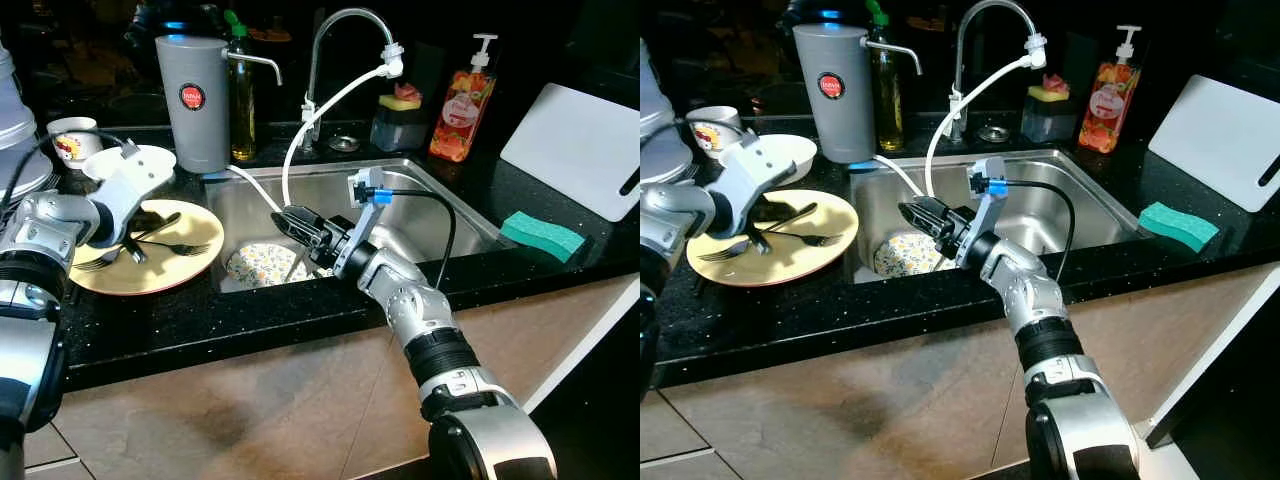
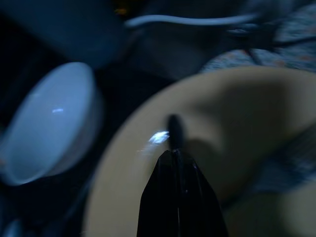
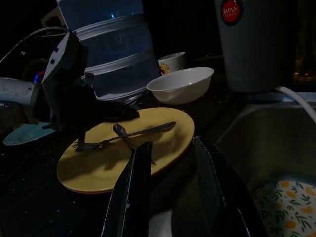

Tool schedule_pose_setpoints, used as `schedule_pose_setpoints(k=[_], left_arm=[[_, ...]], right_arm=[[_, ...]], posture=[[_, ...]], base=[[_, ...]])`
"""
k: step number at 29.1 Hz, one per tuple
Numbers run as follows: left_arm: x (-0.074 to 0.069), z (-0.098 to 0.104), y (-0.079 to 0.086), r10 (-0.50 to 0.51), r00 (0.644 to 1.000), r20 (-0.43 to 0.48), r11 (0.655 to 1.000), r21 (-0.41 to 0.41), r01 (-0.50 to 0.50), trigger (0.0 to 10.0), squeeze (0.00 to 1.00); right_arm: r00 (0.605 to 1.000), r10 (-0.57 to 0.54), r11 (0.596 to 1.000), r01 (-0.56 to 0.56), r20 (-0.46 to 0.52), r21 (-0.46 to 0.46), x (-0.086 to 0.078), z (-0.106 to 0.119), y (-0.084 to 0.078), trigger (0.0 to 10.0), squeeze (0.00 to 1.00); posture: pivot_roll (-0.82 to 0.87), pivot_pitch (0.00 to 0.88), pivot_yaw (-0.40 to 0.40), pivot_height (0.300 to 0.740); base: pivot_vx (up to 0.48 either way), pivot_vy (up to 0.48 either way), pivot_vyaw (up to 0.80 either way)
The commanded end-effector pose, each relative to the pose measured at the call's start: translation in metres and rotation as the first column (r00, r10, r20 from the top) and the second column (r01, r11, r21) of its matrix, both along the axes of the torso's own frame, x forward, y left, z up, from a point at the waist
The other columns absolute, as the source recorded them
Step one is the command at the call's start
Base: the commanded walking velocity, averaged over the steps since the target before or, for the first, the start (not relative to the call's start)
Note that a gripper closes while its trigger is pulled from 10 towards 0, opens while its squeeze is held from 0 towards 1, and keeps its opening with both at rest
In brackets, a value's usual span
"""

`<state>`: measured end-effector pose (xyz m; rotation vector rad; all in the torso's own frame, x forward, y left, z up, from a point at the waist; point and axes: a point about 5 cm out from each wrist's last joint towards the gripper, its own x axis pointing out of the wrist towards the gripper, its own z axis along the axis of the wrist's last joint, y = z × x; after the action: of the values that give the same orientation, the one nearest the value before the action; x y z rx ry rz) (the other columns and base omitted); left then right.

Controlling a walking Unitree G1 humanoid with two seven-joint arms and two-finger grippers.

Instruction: Kitchen organization

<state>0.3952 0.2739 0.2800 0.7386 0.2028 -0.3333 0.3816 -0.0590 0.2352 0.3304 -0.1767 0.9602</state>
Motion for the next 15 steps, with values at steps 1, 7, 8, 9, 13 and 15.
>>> schedule_pose_setpoints(k=[1, 7, 8, 9, 13, 15], left_arm=[[0.001, 0.007, 0.001, 0.028, 0.998, 0.055, 1.000, 0.010, -0.029, 0.0, 0.00], [0.000, -0.008, 0.012, 0.144, 0.985, 0.098, 0.985, 0.085, -0.153, 0.0, 0.00], [-0.001, -0.013, 0.015, 0.167, 0.981, 0.097, 0.978, 0.109, -0.177, 0.0, 0.00], [-0.002, -0.021, 0.020, 0.192, 0.978, 0.081, 0.973, 0.118, -0.200, 0.0, 0.00], [-0.009, -0.045, 0.030, 0.247, 0.969, 0.018, 0.957, 0.150, -0.247, 0.0, 0.00], [-0.011, -0.051, 0.032, 0.259, 0.966, 0.008, 0.953, 0.159, -0.257, 0.0, 0.00]], right_arm=[[1.000, -0.005, 1.000, 0.005, 0.004, 0.014, 0.002, 0.005, -0.003, 10.0, 0.00], [1.000, -0.008, 1.000, 0.008, 0.005, 0.015, 0.002, 0.005, -0.002, 10.0, 0.00], [1.000, -0.009, 1.000, 0.009, 0.005, 0.014, 0.001, 0.005, -0.003, 10.0, 0.00], [1.000, -0.010, 1.000, 0.010, 0.003, 0.013, 0.001, 0.004, -0.003, 10.0, 0.00], [1.000, -0.011, 1.000, 0.011, 0.000, 0.010, 0.000, 0.002, -0.003, 10.0, 0.00], [1.000, -0.011, 1.000, 0.011, 0.000, 0.010, 0.000, 0.001, -0.003, 10.0, 0.00]], posture=[[0.04, 0.029, -0.053, 0.740], [0.03, 0.031, -0.048, 0.740], [0.03, 0.031, -0.048, 0.740], [0.03, 0.034, -0.046, 0.740], [0.03, 0.034, -0.046, 0.740], [0.03, 0.036, -0.046, 0.740]], base=[[0.000, 0.000, 0.00], [0.000, 0.000, 0.00], [0.000, 0.000, 0.00], [0.000, 0.000, 0.00], [0.000, 0.000, 0.00], [0.000, 0.000, 0.00]])
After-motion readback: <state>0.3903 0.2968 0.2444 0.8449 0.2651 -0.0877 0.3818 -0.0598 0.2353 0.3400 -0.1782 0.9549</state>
